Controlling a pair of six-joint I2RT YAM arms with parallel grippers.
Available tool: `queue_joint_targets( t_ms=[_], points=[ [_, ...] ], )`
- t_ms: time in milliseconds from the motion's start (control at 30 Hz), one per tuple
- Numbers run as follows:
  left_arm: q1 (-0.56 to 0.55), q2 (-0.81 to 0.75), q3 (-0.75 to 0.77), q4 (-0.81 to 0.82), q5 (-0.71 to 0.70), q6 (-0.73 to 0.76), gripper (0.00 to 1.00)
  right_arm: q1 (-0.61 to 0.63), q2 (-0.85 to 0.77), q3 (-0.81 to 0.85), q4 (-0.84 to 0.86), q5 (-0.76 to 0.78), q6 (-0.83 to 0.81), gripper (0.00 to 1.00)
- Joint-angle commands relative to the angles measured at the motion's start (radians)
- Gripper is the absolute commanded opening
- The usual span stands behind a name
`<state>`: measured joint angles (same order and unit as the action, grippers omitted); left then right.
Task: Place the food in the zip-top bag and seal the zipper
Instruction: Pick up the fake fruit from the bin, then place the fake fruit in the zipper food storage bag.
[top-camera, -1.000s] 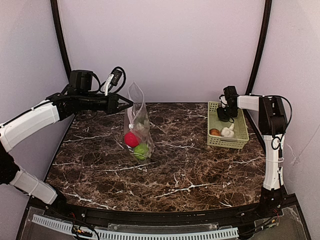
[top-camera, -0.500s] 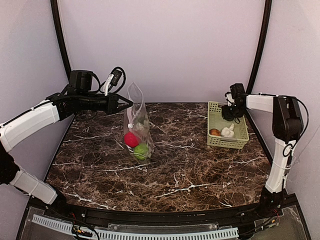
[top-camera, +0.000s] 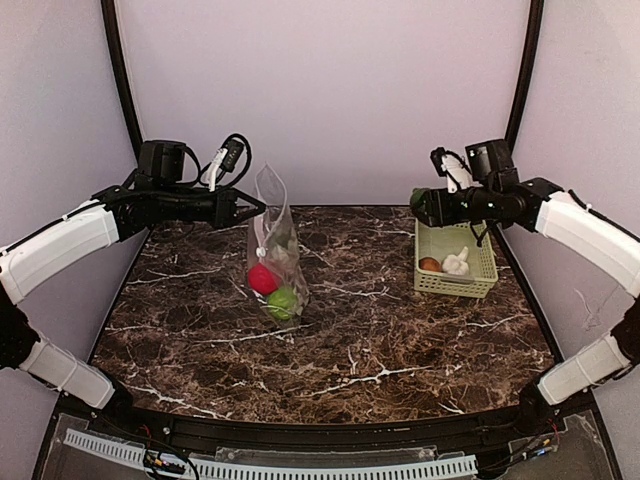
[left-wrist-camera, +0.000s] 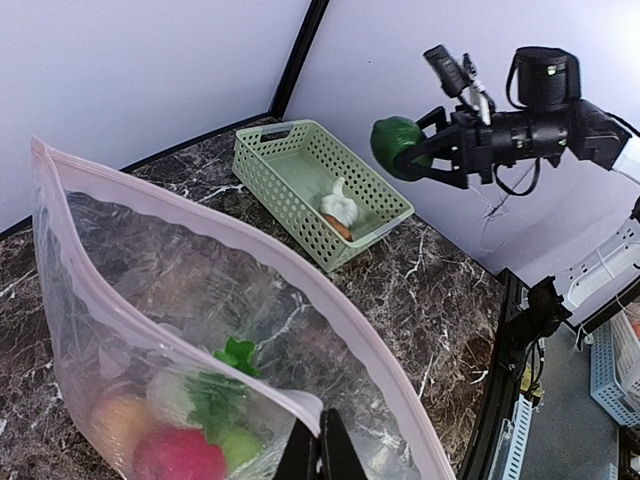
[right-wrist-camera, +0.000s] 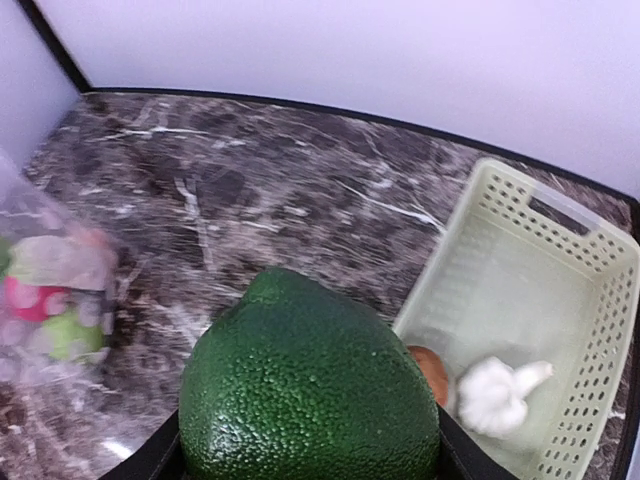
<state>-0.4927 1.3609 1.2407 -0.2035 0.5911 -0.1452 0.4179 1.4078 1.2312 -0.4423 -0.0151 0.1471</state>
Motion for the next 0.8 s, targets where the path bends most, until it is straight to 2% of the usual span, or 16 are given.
queue_joint_targets(
  t_ms=[0,167,367,600,767],
  points=[
    [0.005,-0.023,-0.020,0.002,0.020,-0.003,0.01,0.101,-0.105,0.154,-0.068,-0.113,0.063,0.55],
    [0.005,-0.027,-0.027,0.023,0.033,-0.007,0.01,0.240,-0.096,0.231,0.007,-0.215,0.122,0.55],
    [0.006,-0.027,-0.041,0.053,0.071,-0.021,0.01,0.403,0.069,0.398,0.055,-0.225,0.117,0.53],
    [0.005,-0.030,-0.050,0.065,0.083,-0.013,0.01,0.488,0.273,0.583,0.073,-0.244,0.119,0.54],
    [0.005,-0.024,-0.051,0.070,0.091,-0.015,0.01,0.543,0.383,0.678,0.073,-0.186,0.106,0.54]
  ],
)
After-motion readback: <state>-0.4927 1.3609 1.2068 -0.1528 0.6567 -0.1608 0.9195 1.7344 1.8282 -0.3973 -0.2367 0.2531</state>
